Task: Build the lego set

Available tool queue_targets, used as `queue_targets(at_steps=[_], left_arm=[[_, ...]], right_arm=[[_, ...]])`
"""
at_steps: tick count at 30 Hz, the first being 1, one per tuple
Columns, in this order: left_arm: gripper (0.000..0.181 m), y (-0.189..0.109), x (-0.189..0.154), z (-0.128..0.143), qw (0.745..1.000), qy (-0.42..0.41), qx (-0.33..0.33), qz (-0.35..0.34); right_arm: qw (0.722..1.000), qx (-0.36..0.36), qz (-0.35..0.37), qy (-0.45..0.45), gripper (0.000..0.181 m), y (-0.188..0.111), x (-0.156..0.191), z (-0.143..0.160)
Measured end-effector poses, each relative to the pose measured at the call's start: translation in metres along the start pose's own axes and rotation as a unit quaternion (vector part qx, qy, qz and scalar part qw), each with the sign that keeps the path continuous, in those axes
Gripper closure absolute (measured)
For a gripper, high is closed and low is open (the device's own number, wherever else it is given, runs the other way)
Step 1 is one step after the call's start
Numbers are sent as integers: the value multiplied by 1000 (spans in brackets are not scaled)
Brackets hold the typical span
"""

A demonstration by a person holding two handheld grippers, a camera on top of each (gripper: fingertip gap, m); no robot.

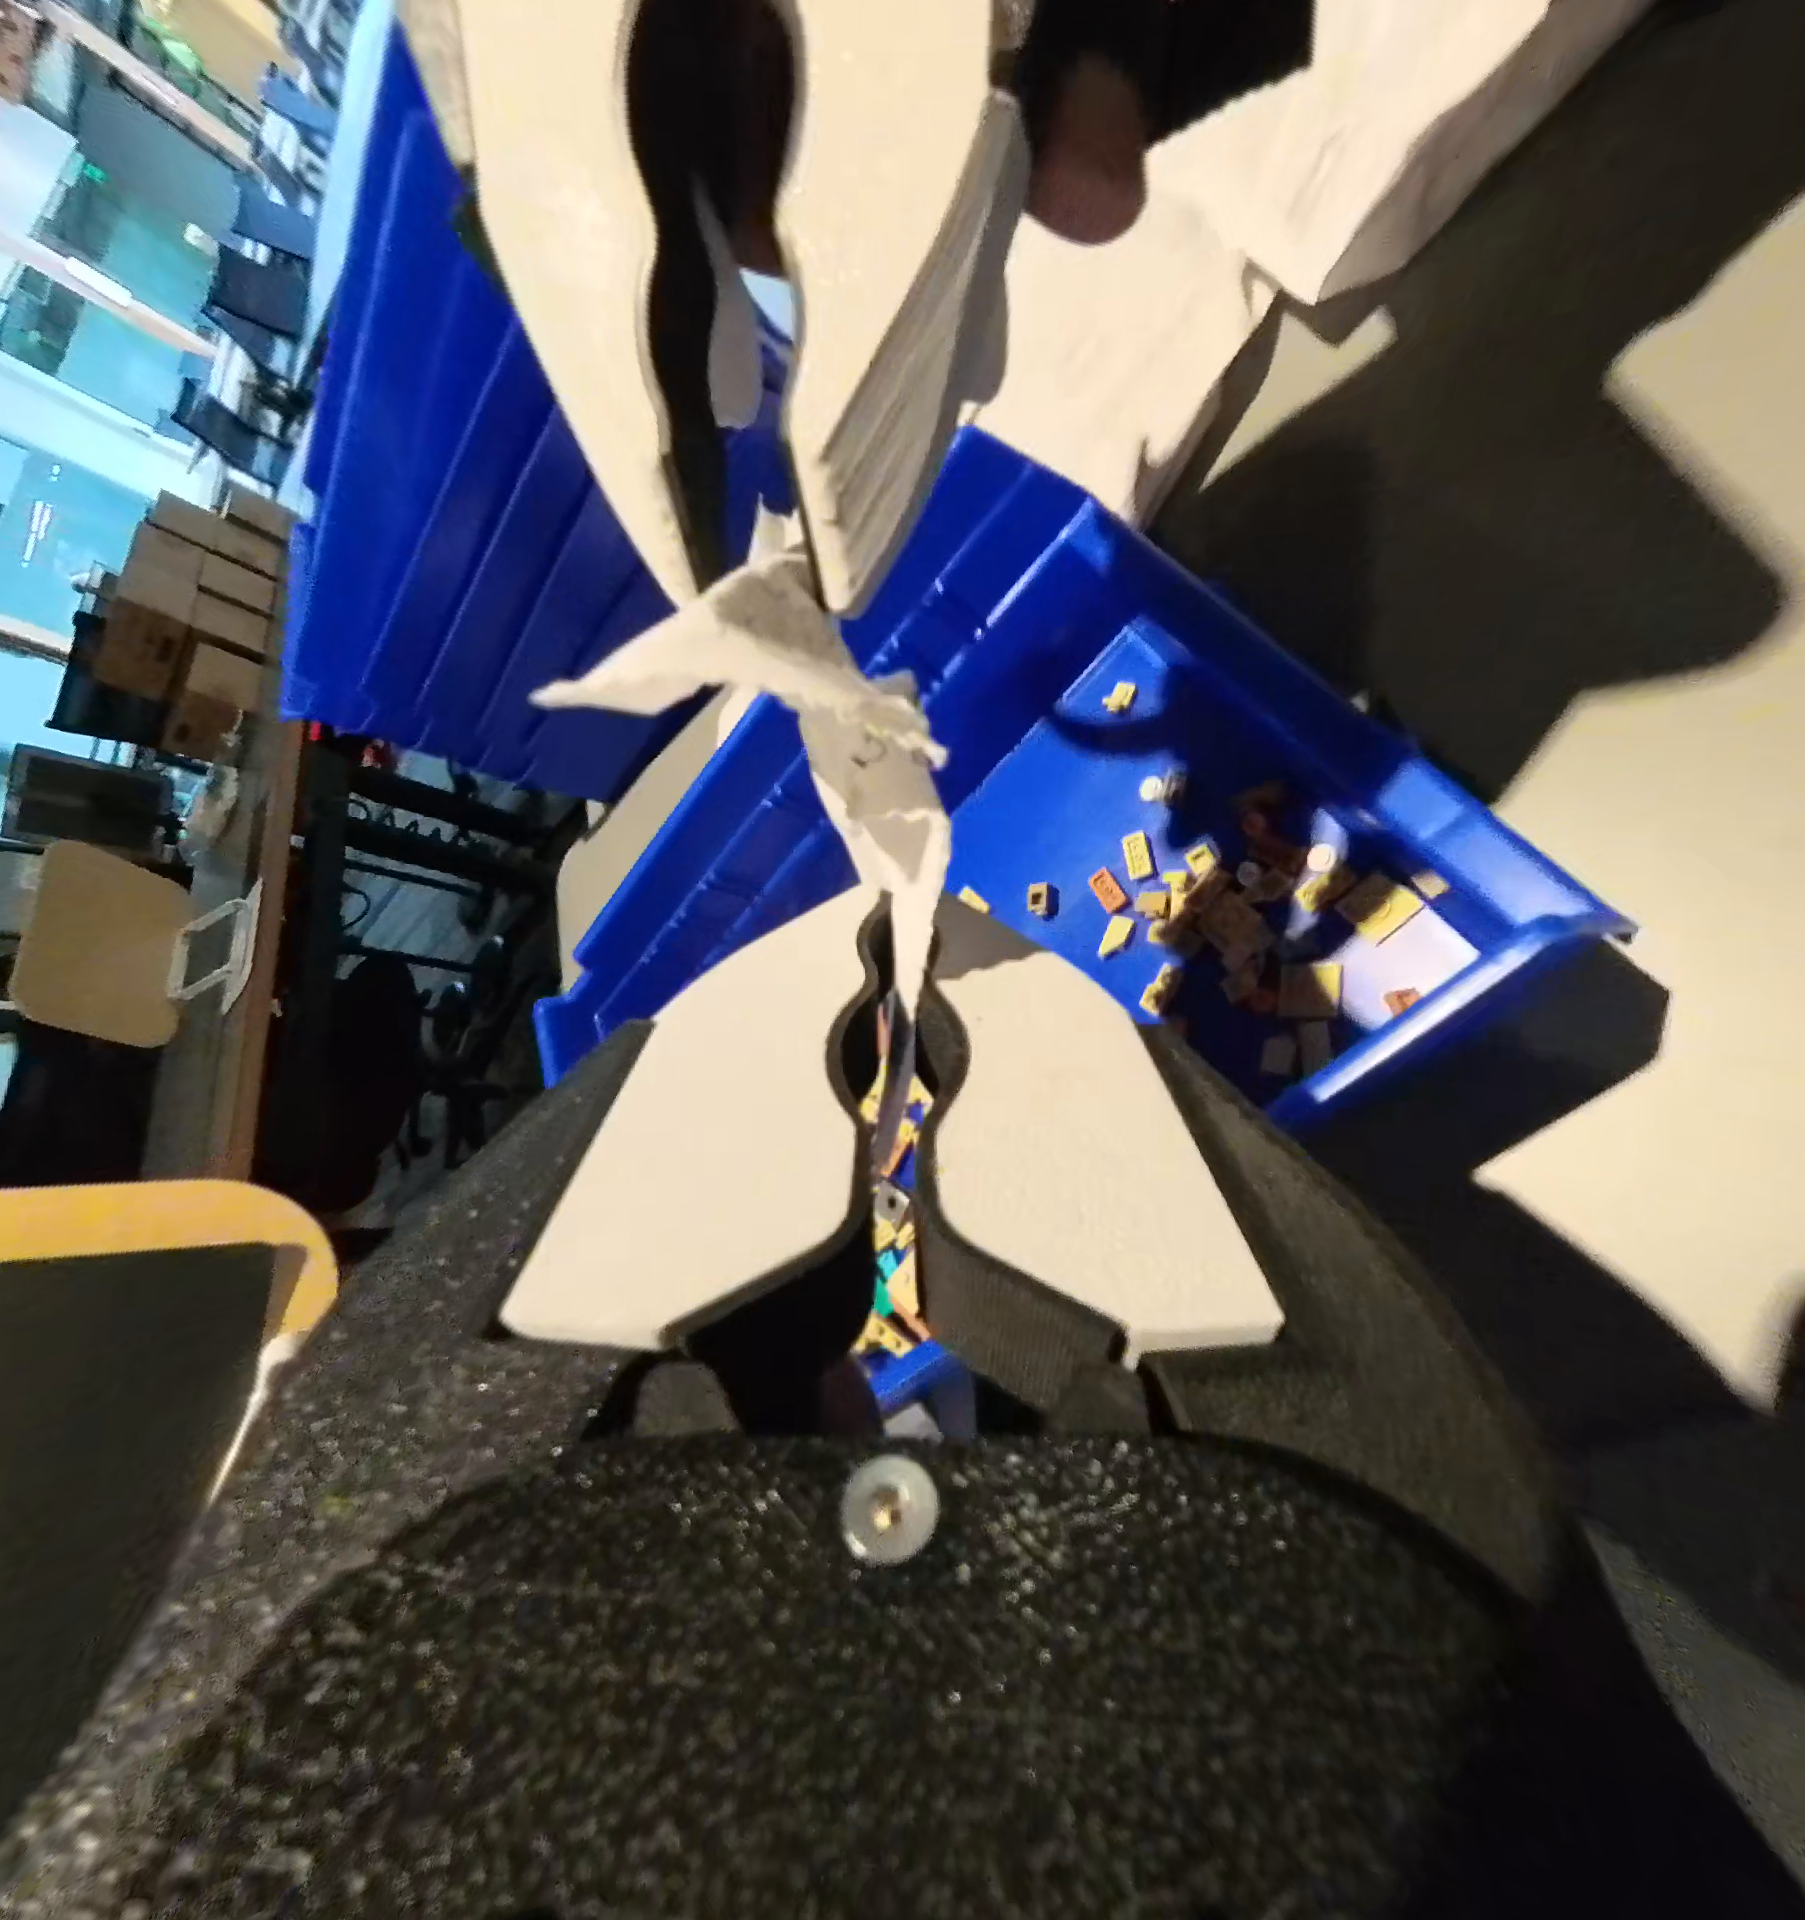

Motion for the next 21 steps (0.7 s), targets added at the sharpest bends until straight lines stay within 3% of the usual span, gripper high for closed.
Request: queue_targets(at_steps=[9,21], left_arm=[[180,0,0,3,999,38,35,-14],[181,2,-3,1,998,31,43,16]], right_arm=[[998,-18,-15,66,180,8,-5,9],[1000,-3,-8,15,166,14,4,19]])
Point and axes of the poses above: each gripper's, where its closed fingertips meet, y out along the fingers, z out of its underside, x = y × z across the jaws, the point moved 8 cm from there along -y, back along the fingers, and after that the axes turned 10 degrees about y, right-handed, at the moved point
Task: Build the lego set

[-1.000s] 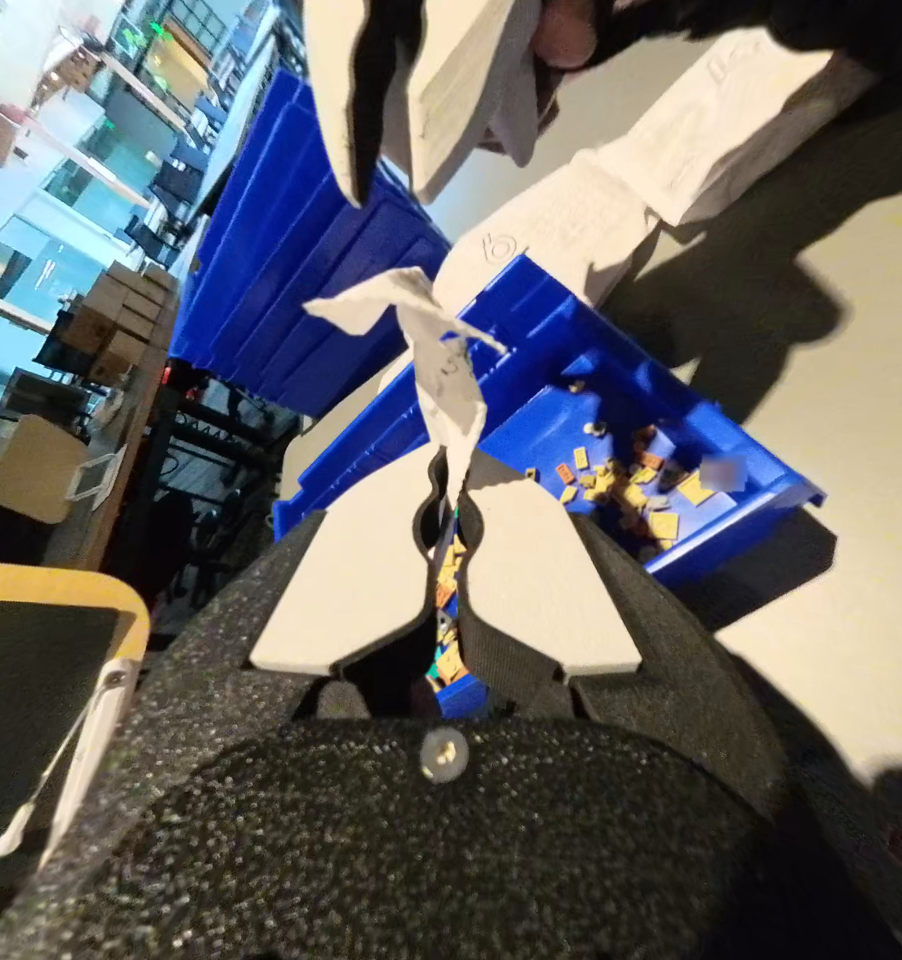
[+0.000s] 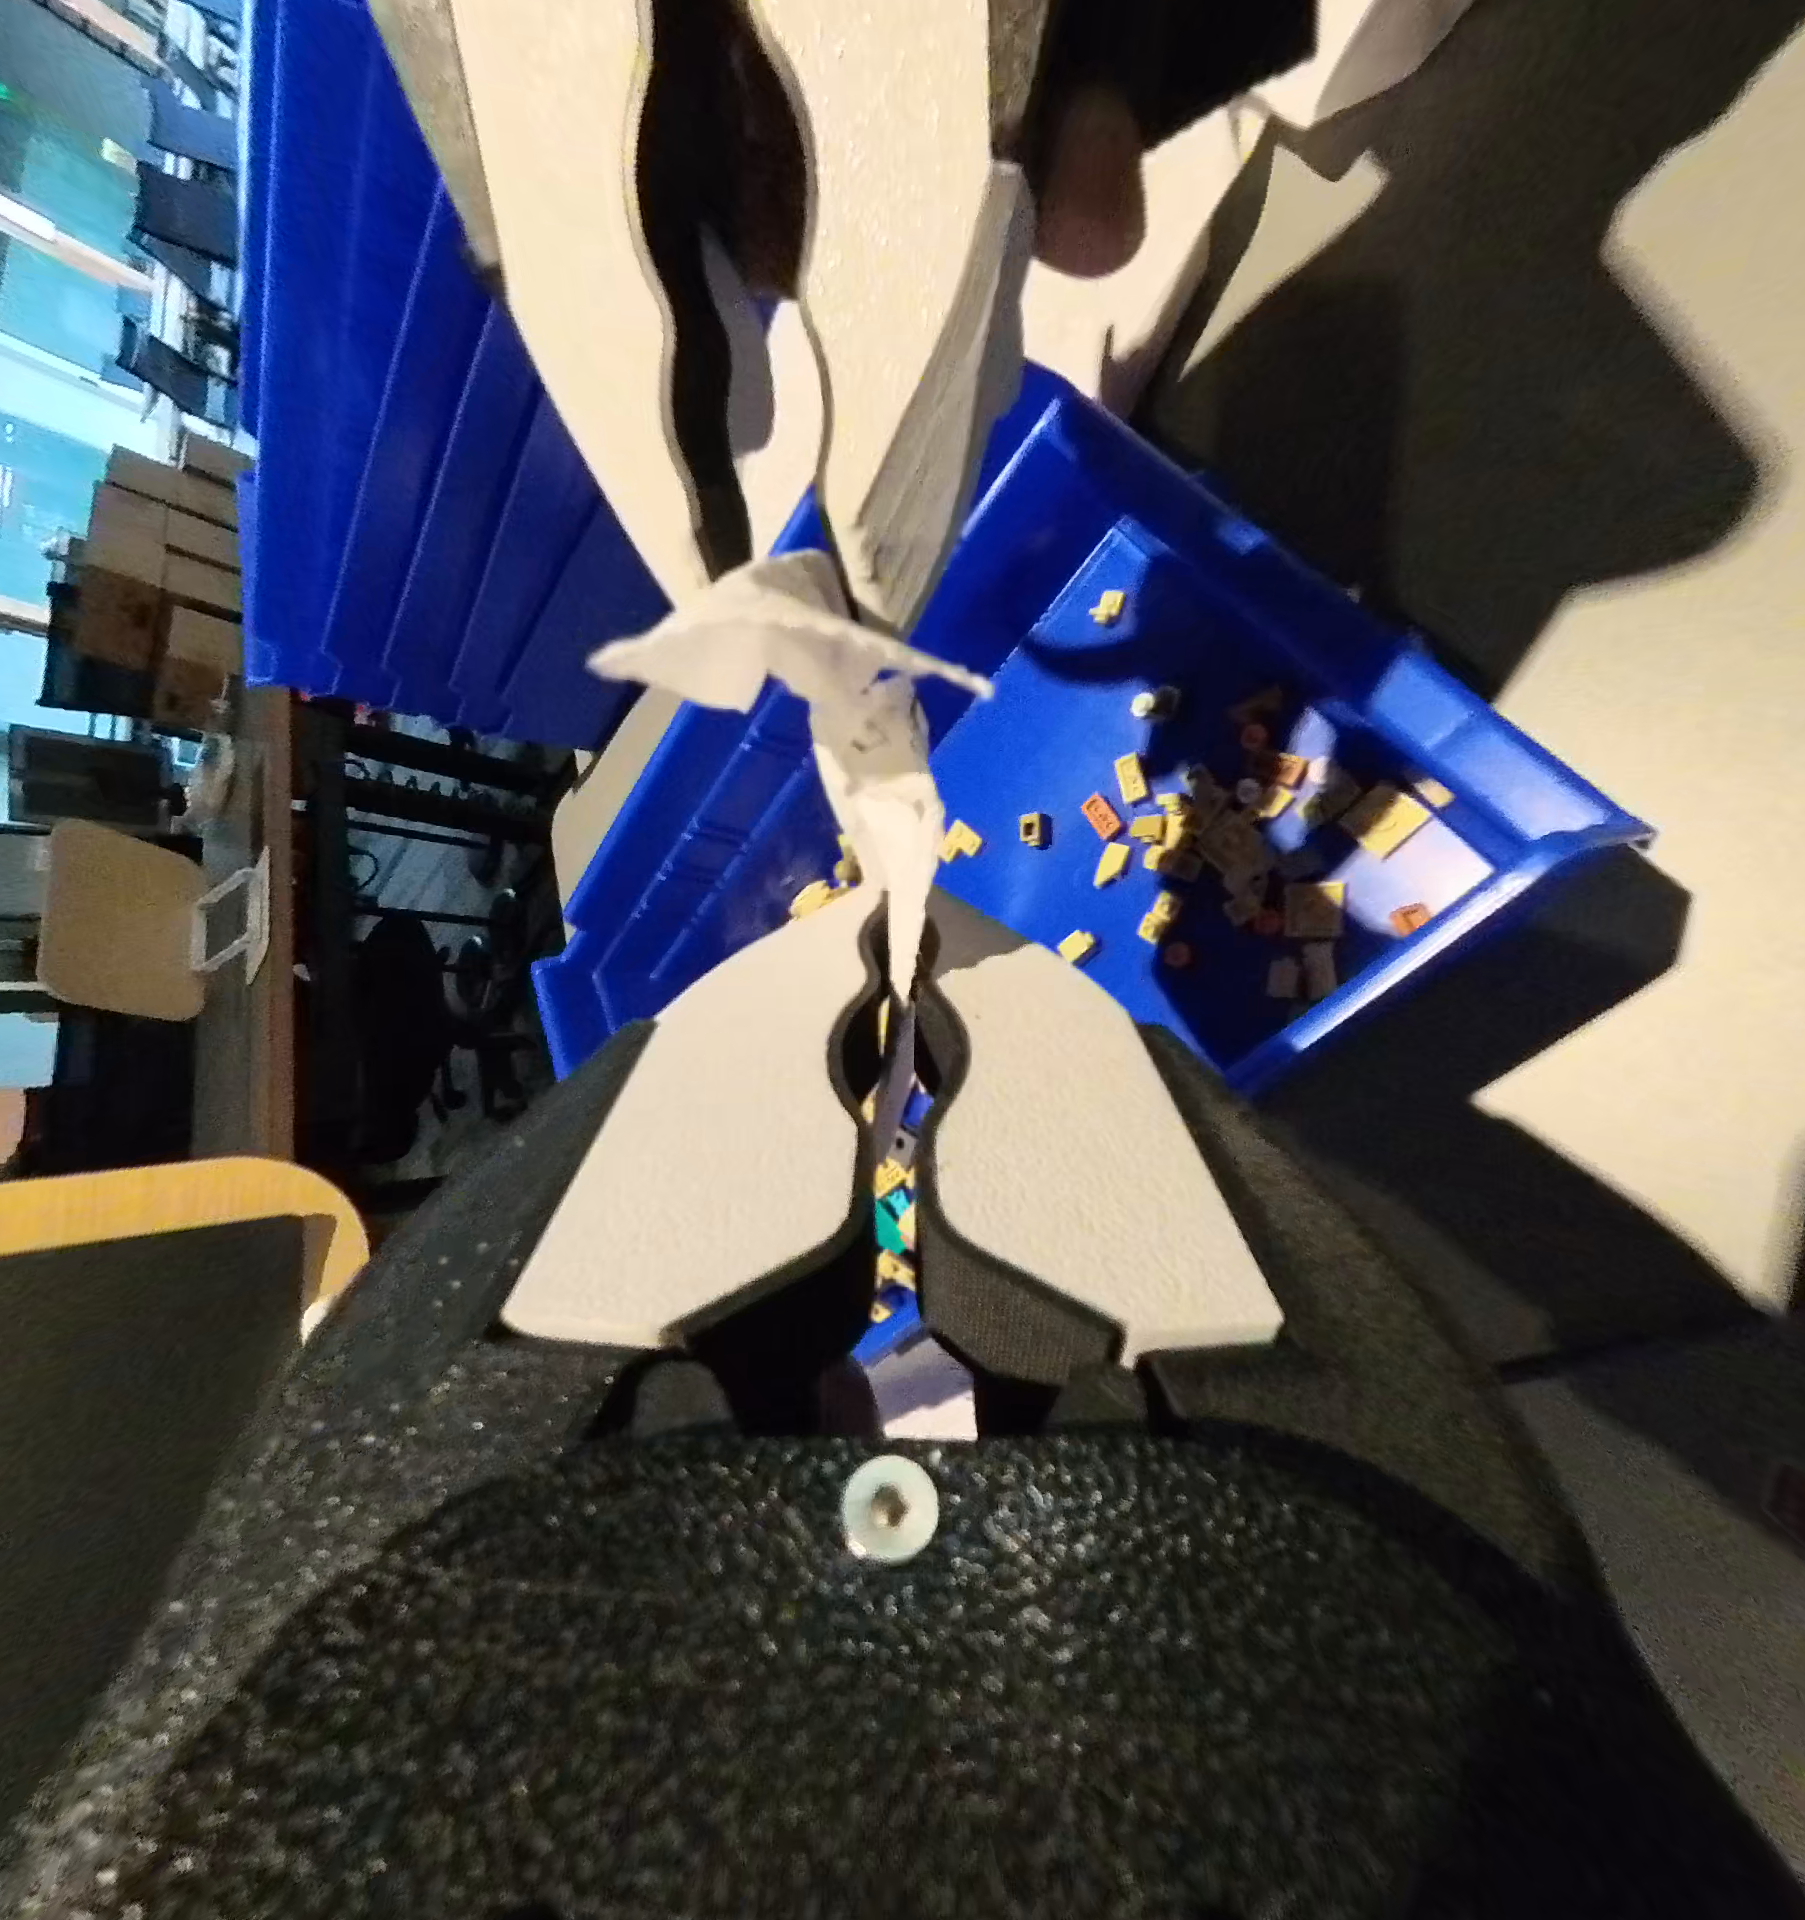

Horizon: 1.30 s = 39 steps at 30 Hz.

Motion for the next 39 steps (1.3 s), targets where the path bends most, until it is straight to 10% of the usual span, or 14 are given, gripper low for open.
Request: queue_targets(at_steps=[27,39], left_arm=[[149,-2,27,25,983,-150,-52,-91],[180,-4,28,12,982,-77,-99,-144]], right_arm=[[958,-229,63,158,181,-14,-23,5],[934,-350,-2,68,181,-19,-12,9]])
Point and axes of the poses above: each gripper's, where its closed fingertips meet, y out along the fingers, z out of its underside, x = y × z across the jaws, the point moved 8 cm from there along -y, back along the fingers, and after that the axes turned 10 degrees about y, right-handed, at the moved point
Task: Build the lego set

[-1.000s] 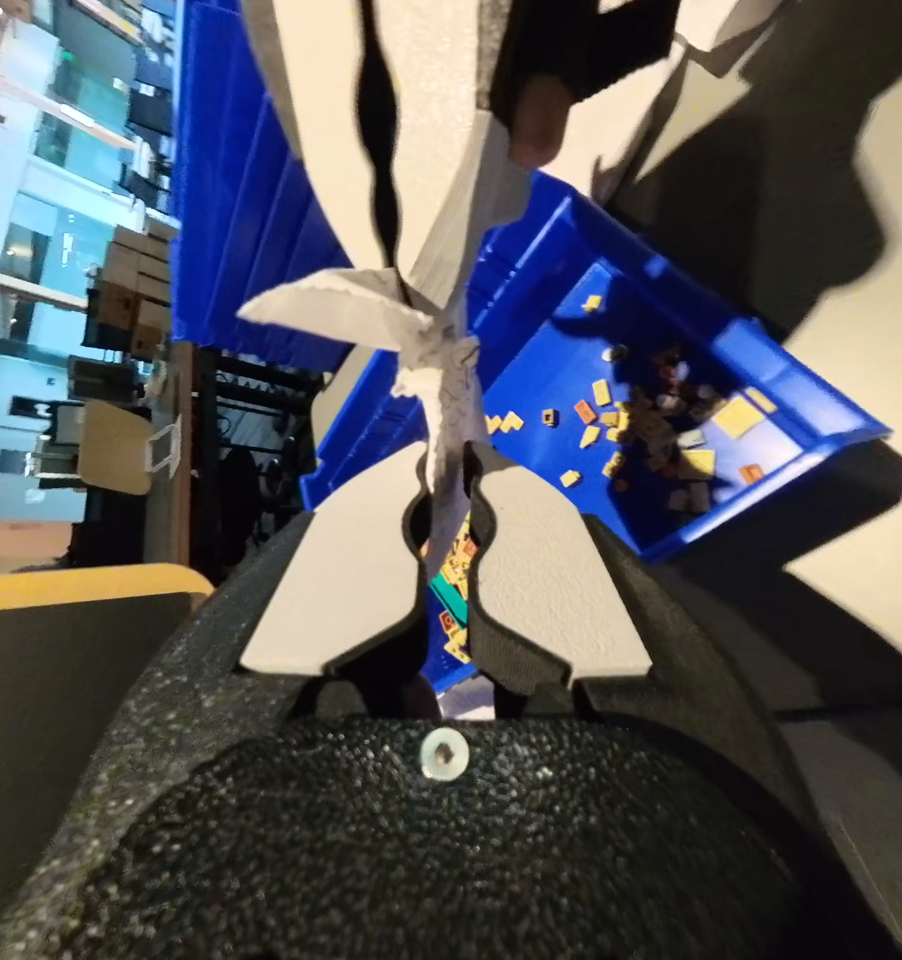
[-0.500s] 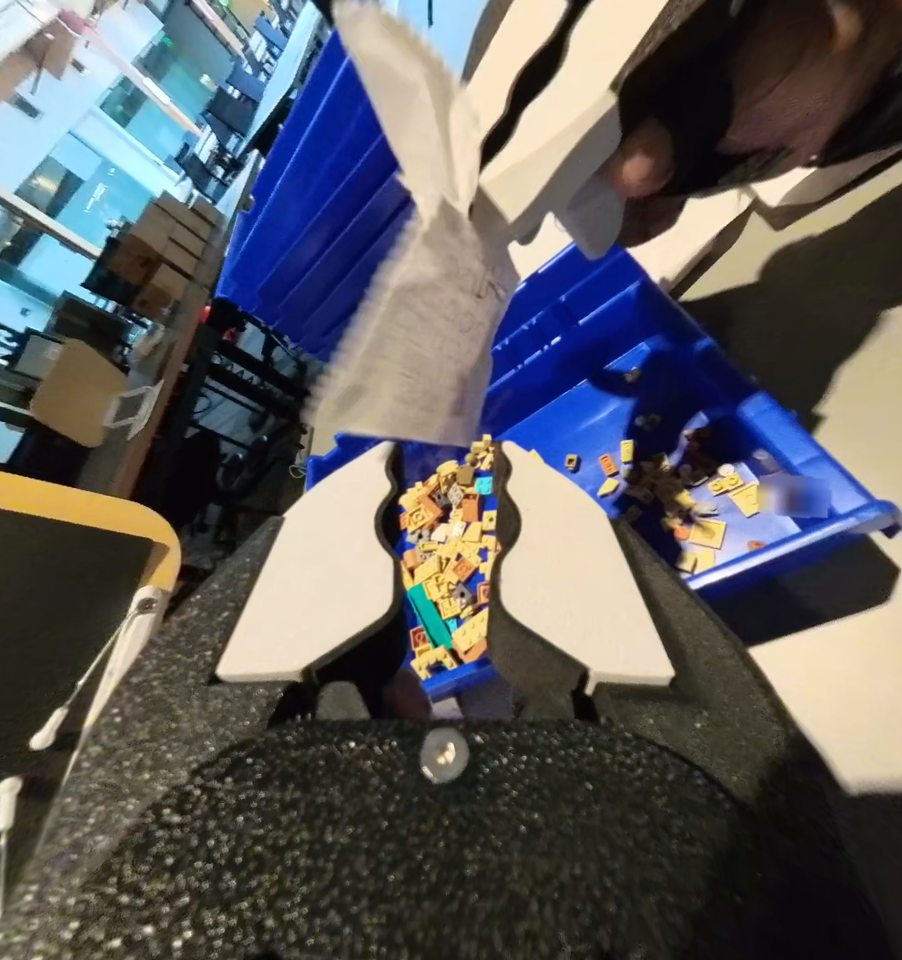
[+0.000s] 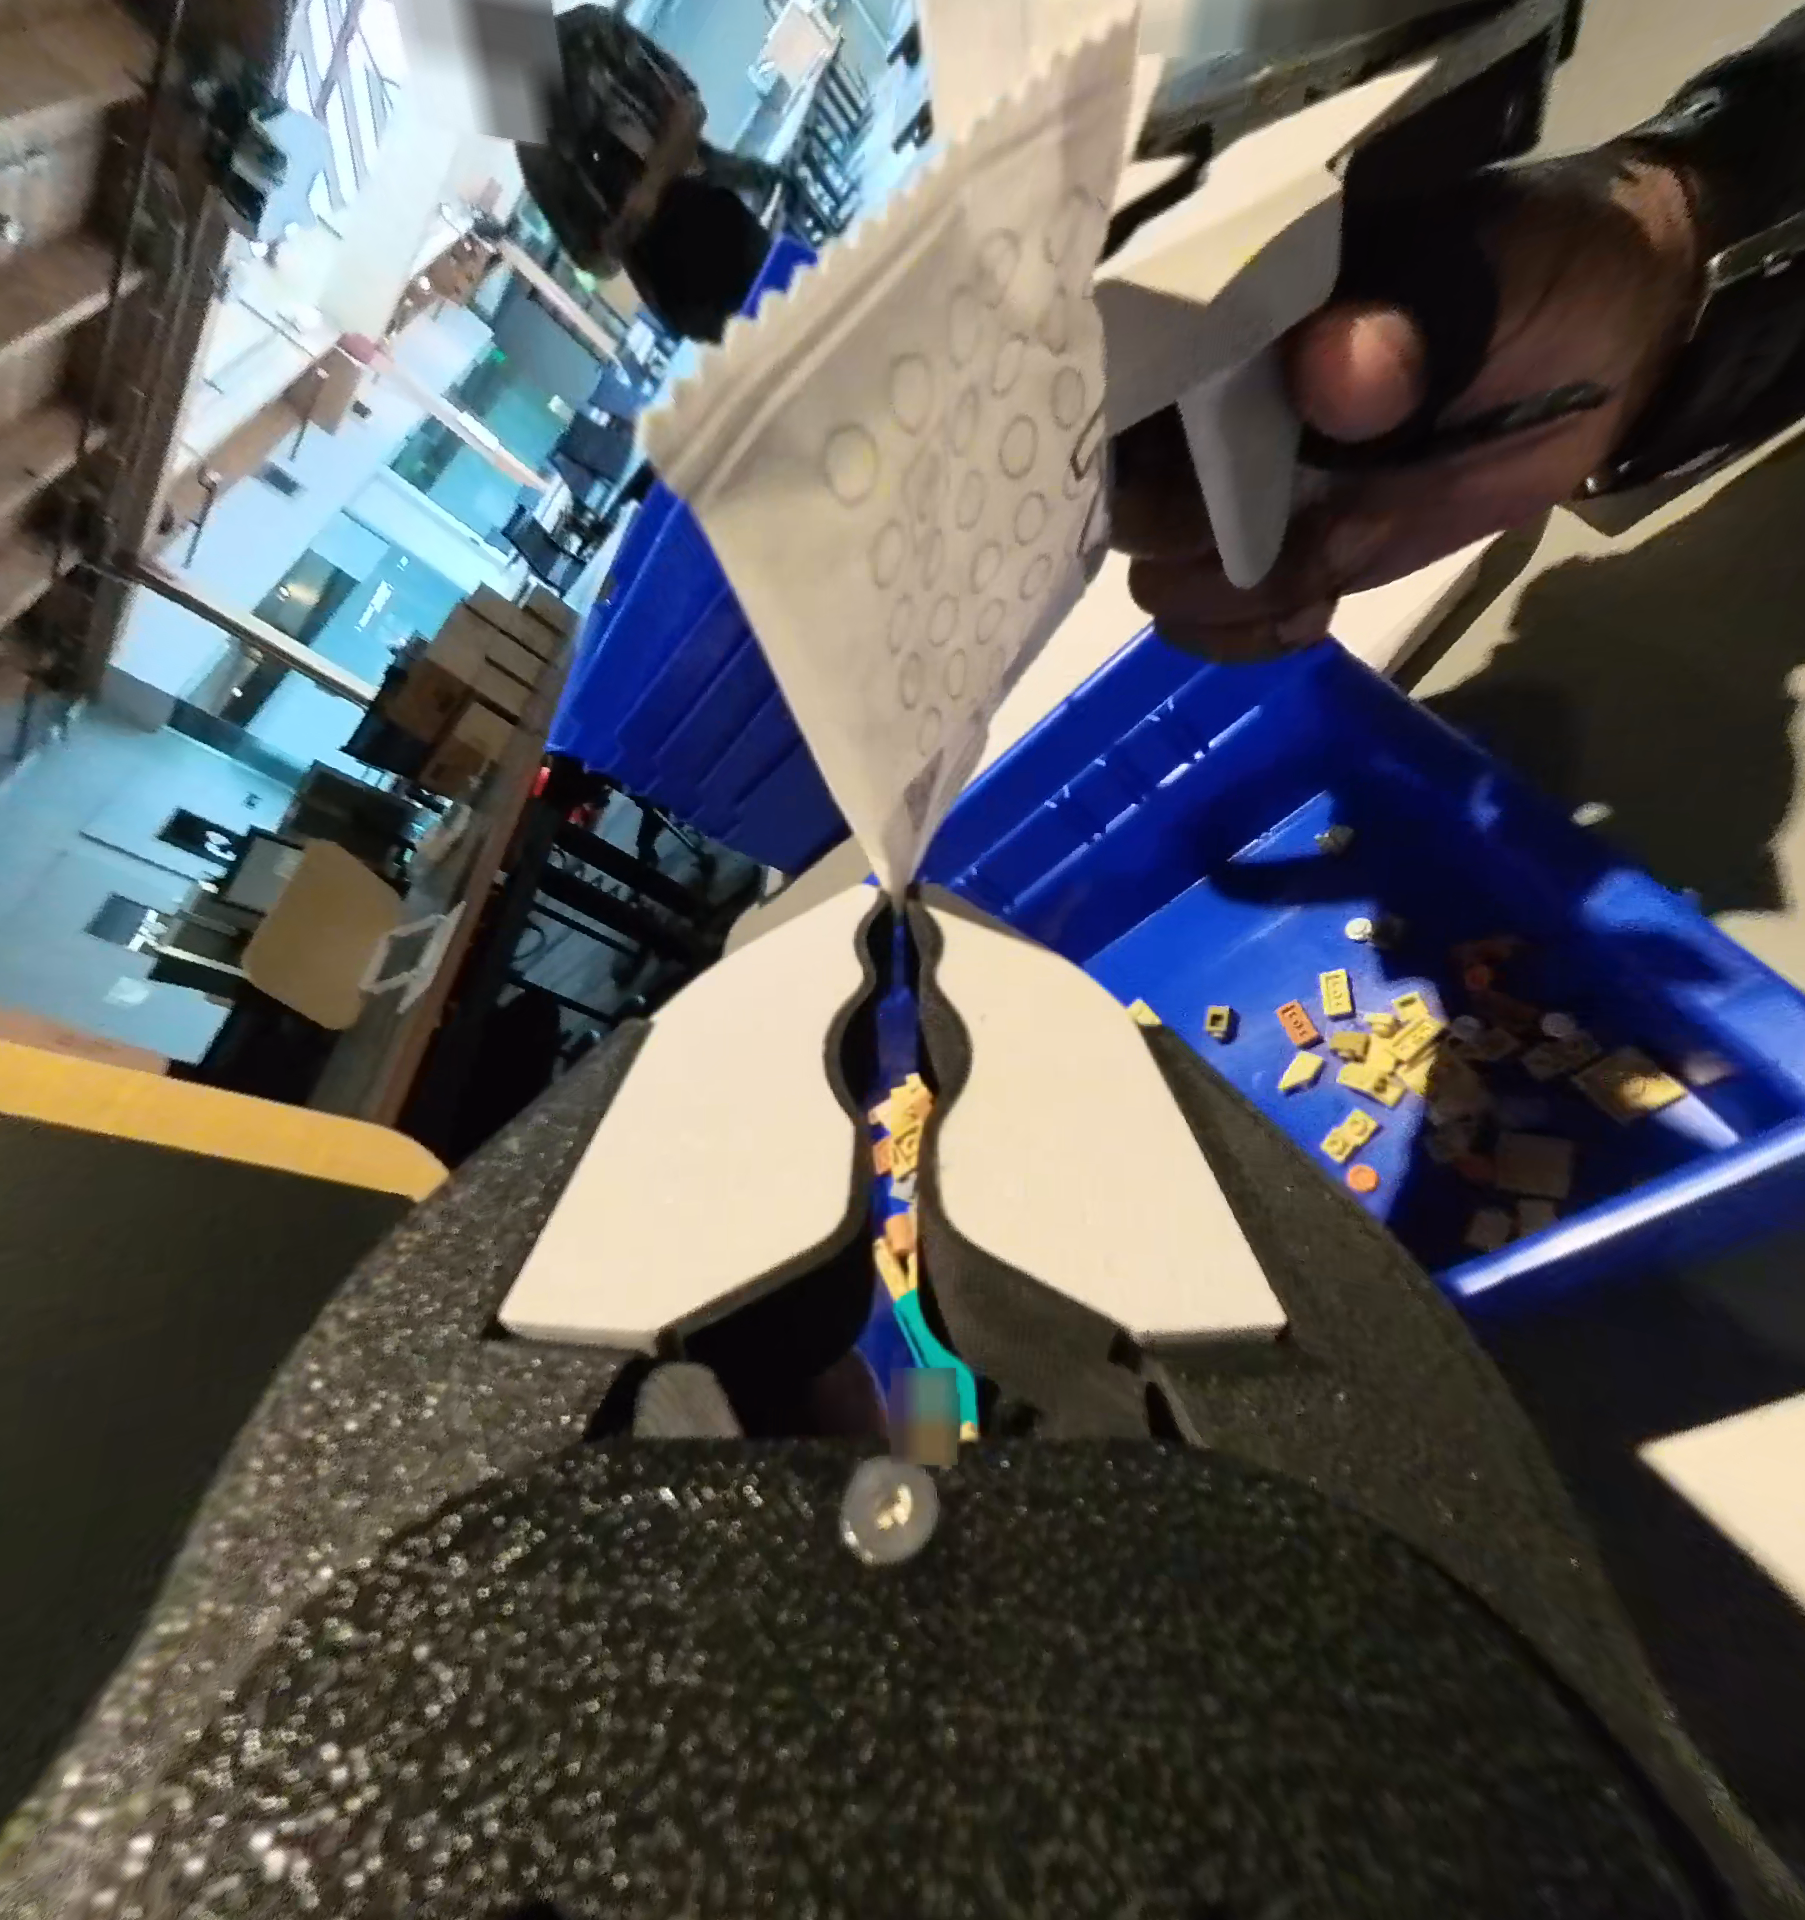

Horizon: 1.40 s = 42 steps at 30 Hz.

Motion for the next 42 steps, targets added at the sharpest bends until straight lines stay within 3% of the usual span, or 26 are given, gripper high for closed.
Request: queue_targets(at_steps=[6,10,14,19,23,26,30,35,37,42], left_arm=[[181,-3,-3,1,998,54,14,-6],[179,-5,-5,0,1000,16,-13,16],[164,-9,-6,0,998,-25,-41,40],[172,-13,-1,-4,997,-41,-69,21],[166,-15,1,-1,997,-53,-60,22],[165,-18,2,-6,993,-71,-94,26],[173,-18,2,-11,989,-83,-117,33],[180,-19,0,-10,990,-76,-101,64],[181,-21,0,-9,990,-79,-87,76],[181,-31,4,-6,991,-91,-44,90]], right_arm=[[999,13,19,30,181,2,-3,0],[999,1,25,47,181,2,-3,-2],[998,-18,19,50,181,2,-2,-2],[998,-35,10,51,181,1,-1,-1],[997,-55,7,62,181,-2,-2,-3],[996,-58,-4,66,181,-2,-1,-2],[995,-53,-17,77,181,1,2,1],[993,-22,-9,115,180,2,-4,4],[991,8,6,133,170,4,-8,4],[967,150,32,205,119,5,-11,7]])
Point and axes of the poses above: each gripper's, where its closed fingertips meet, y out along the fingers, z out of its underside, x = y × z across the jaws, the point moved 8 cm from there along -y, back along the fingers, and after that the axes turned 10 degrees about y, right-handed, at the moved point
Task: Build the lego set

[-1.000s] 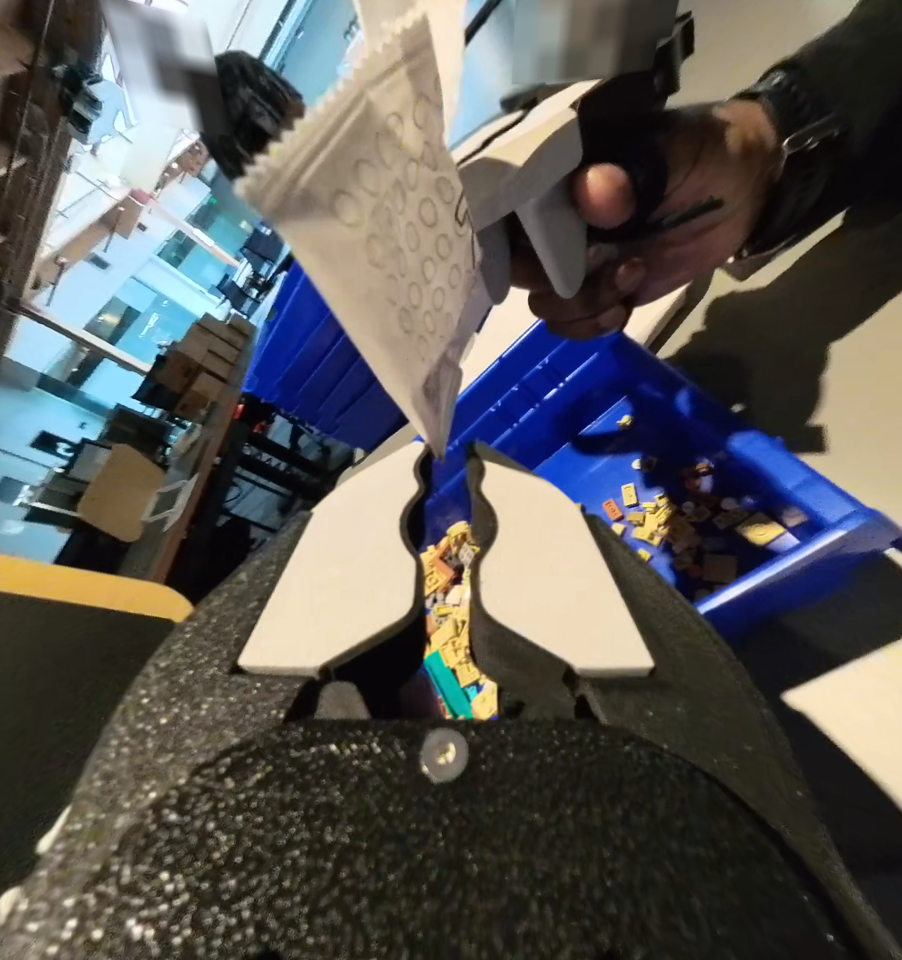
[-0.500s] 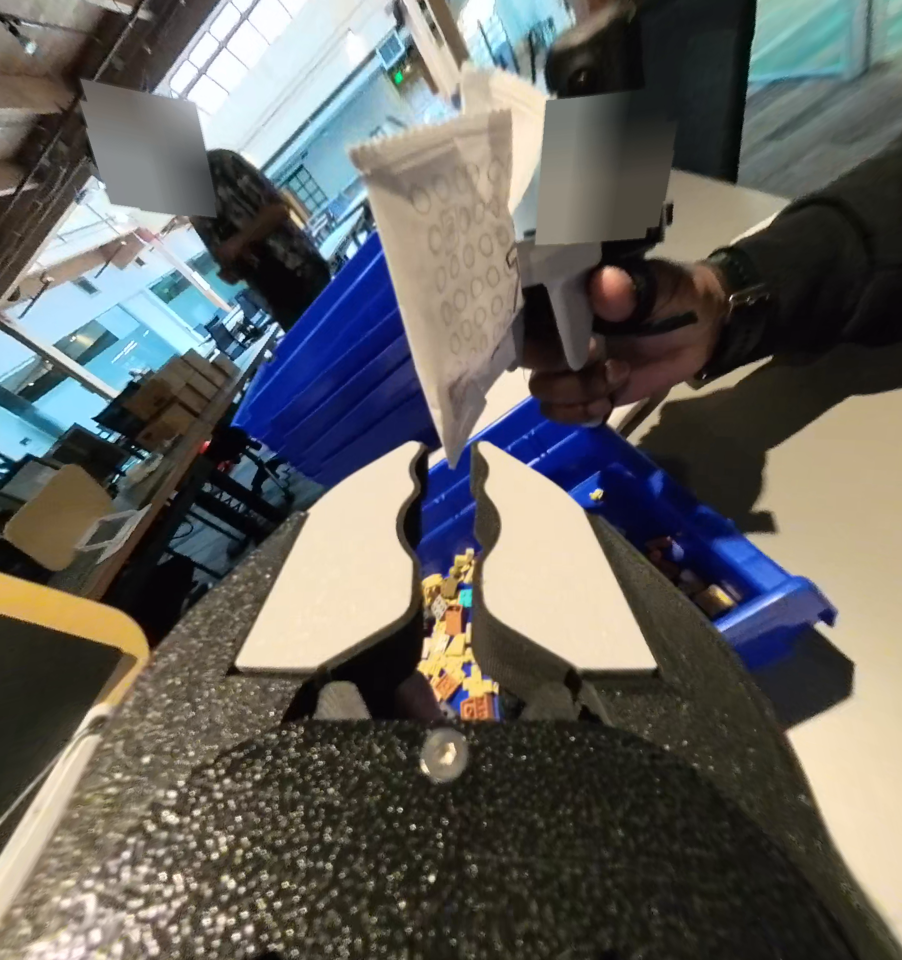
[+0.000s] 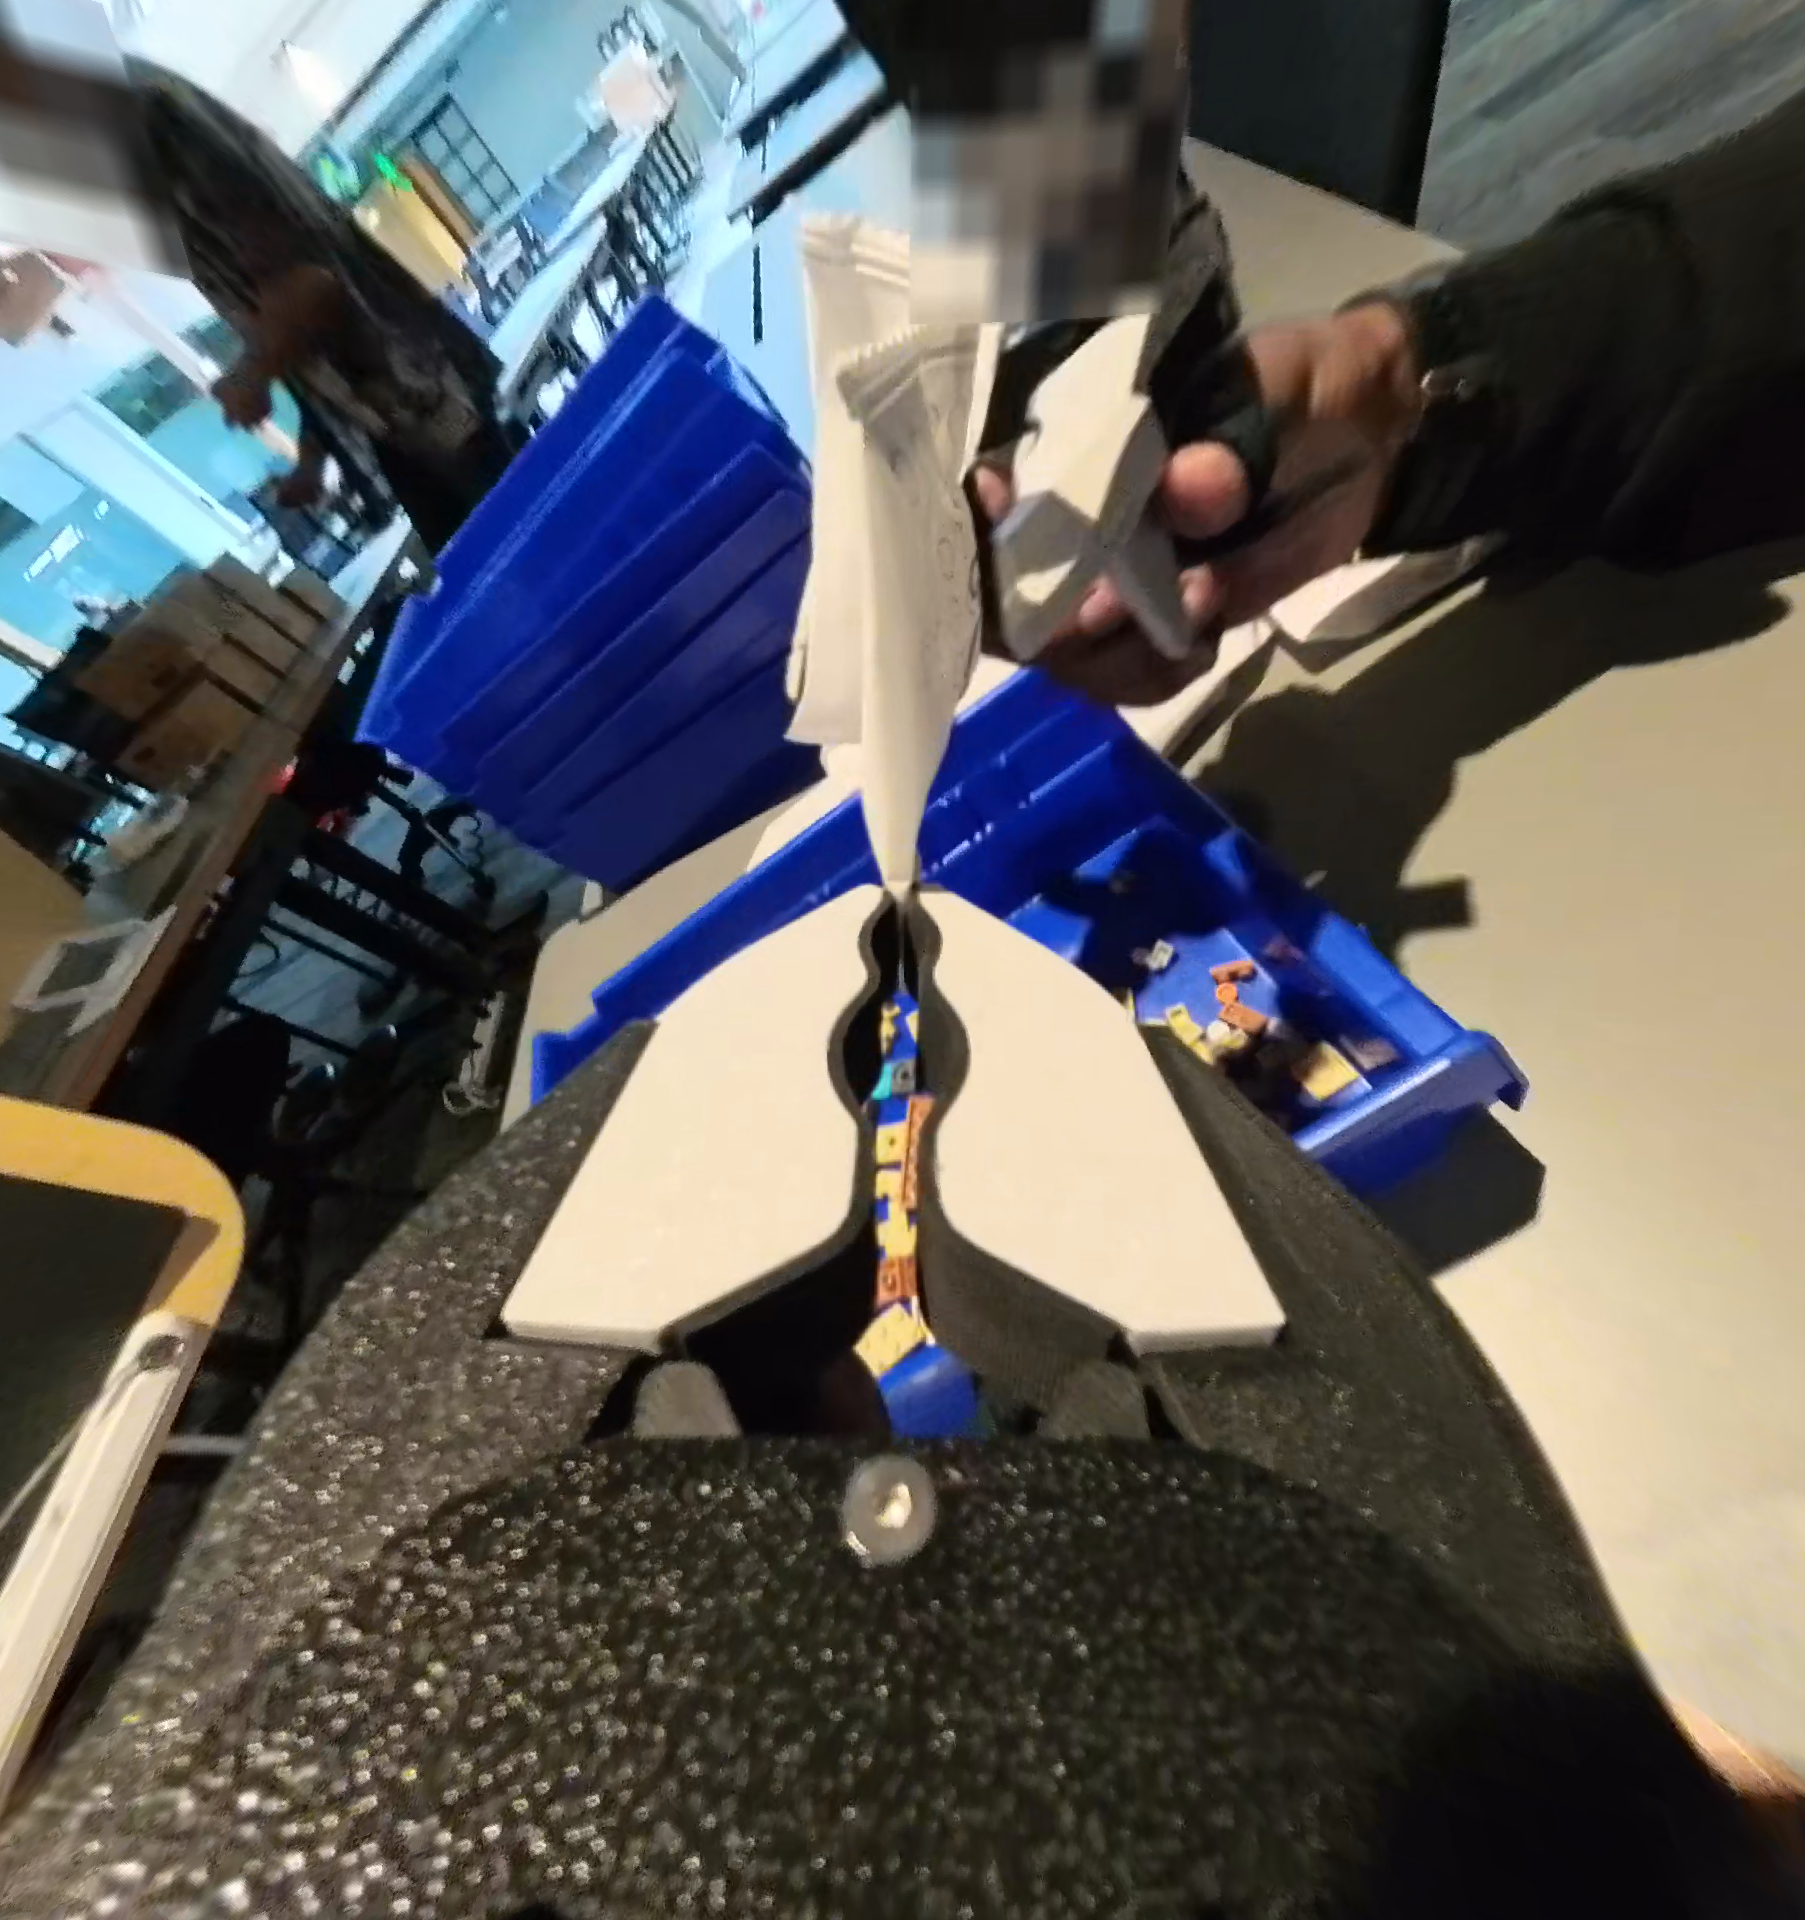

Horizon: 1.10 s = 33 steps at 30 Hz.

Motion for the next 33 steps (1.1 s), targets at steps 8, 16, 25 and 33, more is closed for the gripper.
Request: queue_targets(at_steps=[8,16,25,33], left_arm=[[181,16,-13,-4,971,6,211,110],[181,66,-20,8,864,-4,422,272],[181,83,-25,7,830,-2,463,311],[181,91,-34,1,806,17,477,349]], right_arm=[[962,165,159,-148,116,-33,17,30],[950,194,153,-190,118,-49,22,43],[953,189,149,-184,125,-52,16,51],[954,188,144,-184,126,-49,18,52]])
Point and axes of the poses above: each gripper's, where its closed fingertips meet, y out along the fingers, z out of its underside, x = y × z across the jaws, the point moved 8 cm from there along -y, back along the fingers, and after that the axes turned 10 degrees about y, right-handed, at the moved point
